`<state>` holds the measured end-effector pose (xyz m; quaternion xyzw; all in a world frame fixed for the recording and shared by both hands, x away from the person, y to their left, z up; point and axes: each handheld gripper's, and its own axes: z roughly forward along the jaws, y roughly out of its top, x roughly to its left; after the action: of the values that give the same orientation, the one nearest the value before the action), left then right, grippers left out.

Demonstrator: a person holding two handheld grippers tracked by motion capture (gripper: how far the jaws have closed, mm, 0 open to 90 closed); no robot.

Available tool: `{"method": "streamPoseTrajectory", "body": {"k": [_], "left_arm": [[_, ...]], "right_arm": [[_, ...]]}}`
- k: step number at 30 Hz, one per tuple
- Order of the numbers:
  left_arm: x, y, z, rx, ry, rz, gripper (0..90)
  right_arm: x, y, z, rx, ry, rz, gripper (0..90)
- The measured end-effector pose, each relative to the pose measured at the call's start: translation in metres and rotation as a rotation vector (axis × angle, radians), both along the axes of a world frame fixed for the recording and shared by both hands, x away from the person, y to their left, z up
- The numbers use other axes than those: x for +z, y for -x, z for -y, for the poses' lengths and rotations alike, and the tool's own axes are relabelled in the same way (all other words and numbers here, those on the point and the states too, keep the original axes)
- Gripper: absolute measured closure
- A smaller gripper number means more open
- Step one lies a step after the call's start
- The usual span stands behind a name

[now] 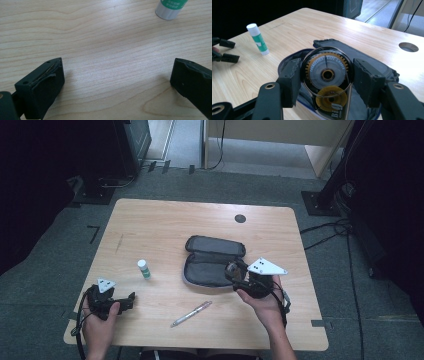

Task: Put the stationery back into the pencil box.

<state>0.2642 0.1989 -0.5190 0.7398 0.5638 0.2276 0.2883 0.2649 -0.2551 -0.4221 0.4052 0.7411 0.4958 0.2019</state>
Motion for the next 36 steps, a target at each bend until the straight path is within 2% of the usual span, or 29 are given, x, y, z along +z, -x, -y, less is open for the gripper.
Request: {"method": "streamPoseTrajectory", "body": {"k": [7,13,21,27,36], "left_arm": [[0.0,0.0,0.0,0.001,0.001,0.0,0.0],[0.0,0.0,0.0,0.0,0.001,0.0,0.0],[0.0,0.0,0.0,0.001,0.001,0.0,0.0],[0.0,0.0,0.0,0.001,0.001,0.0,0.0],[0.0,0.0,0.0,0.0,0.0,0.0,0.0]], "right_arm": [[0.005,-0.014,-0.006,-0.005,-0.003,0.003,42.0],[0.003,-0.023,-0.006,-0.019,-0.006,-0.011,42.0],[-0.016,-0.039,-0.005,-0.047,0.009,-0.066,42.0],[-0.036,-0.051,-0.009,-0.065,0.056,-0.129,41.9],[-0.05,-0.063,-0.012,-0.081,0.092,-0.18,41.8]]}}
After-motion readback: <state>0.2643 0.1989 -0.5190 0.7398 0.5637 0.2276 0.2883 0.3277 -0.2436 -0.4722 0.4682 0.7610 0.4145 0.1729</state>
